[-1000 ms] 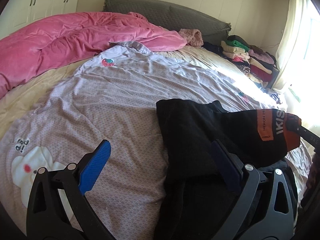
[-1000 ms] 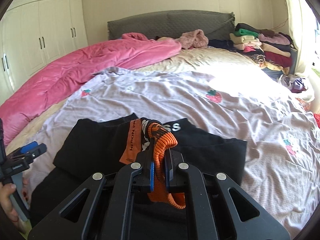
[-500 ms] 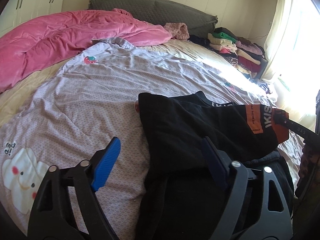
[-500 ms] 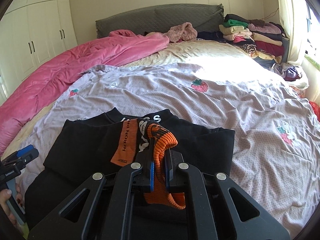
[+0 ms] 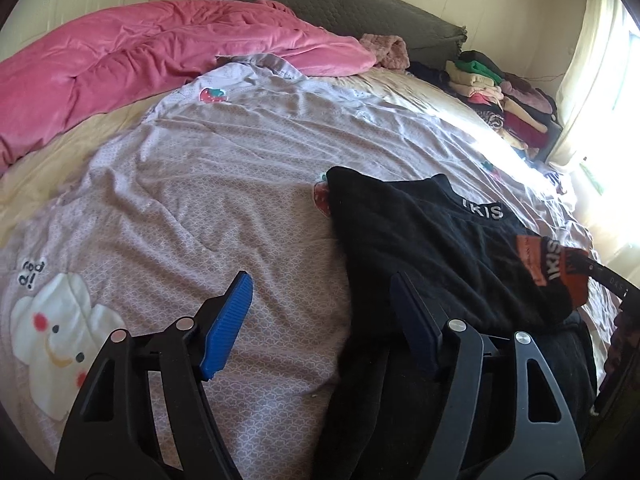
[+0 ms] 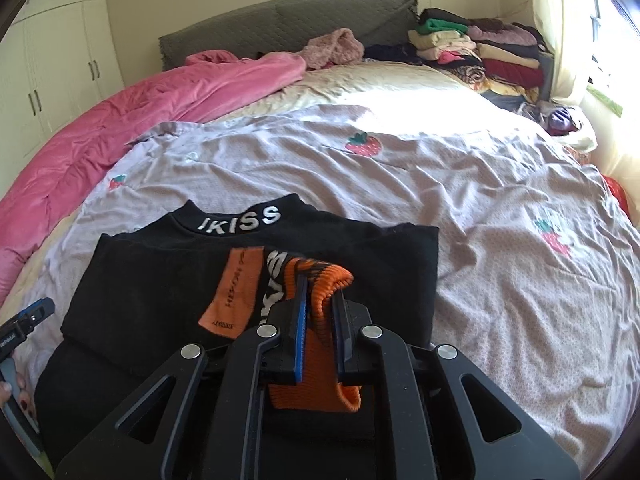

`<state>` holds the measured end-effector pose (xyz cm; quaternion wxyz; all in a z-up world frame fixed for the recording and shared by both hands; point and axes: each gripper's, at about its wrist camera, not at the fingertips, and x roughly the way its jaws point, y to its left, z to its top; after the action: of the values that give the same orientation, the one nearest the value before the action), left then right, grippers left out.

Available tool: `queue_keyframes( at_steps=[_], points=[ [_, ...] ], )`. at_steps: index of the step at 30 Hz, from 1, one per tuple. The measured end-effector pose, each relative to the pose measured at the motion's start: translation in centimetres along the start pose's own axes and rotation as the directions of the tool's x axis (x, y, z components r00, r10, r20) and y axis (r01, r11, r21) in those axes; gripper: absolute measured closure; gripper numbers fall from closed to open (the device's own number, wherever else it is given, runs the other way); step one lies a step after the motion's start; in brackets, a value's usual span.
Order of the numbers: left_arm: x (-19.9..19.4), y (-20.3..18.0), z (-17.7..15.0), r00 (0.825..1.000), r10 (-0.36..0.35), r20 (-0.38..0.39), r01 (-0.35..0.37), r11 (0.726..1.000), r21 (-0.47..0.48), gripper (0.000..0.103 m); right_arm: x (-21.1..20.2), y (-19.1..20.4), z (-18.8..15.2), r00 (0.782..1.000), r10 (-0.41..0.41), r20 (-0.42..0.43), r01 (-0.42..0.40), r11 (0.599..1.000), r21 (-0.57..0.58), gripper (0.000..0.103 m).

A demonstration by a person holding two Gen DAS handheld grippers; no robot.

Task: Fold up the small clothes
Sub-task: 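Lay the orange cuff back on the shirt body and open the right tool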

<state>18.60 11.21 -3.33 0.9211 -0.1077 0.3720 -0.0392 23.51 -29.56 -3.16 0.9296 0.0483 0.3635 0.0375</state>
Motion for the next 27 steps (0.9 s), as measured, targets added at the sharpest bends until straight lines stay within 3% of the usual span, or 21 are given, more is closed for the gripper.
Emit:
queue_keyframes(
  at_steps=[4,9,11,16,23,27],
  points=[
    [-0.1,-0.9,-0.1,1.0,-0.008,-0.001,0.008,1.0,0.026,0.04,-0.5,-0.7,-0.6,1.0,0.007,0.004,-0.007,1.0,0.014,0.089],
    [-0.3,-2.5,0.0,0.999,-0.035,-0.006,0.035,0.997,0.063,0.048,-1.6,-1.6,-1.1,0.999,0.017,0.03,-0.018,0.999,0.048,0.084],
    [-0.3,-3.4,-0.1,0.998,-0.055,-0.017,0.057,0.995,0.078,0.058,-2.1,-1.7,-1.2,0.999,-0.002,0.044,0.0,0.999,0.044,0.082],
    [-0.2,-5.8,0.0,0.995,-0.091,-0.034,0.095,0.988,0.122,0.071,-2.4,-1.2,-1.5,0.998,0.051,0.037,-0.052,0.998,0.031,0.081],
    [0.4,-9.5,0.9,0.992,-0.103,-0.068,0.115,0.971,0.208,0.071,-2.3,1.0,-1.8,0.994,0.107,0.023,-0.107,0.994,-0.01,0.078],
    [2.1,-10.4,1.5,0.988,-0.111,-0.108,0.132,0.97,0.205,0.071,-2.6,1.4,-1.8,0.993,0.113,0.028,-0.113,0.993,-0.02,0.071]
  ],
)
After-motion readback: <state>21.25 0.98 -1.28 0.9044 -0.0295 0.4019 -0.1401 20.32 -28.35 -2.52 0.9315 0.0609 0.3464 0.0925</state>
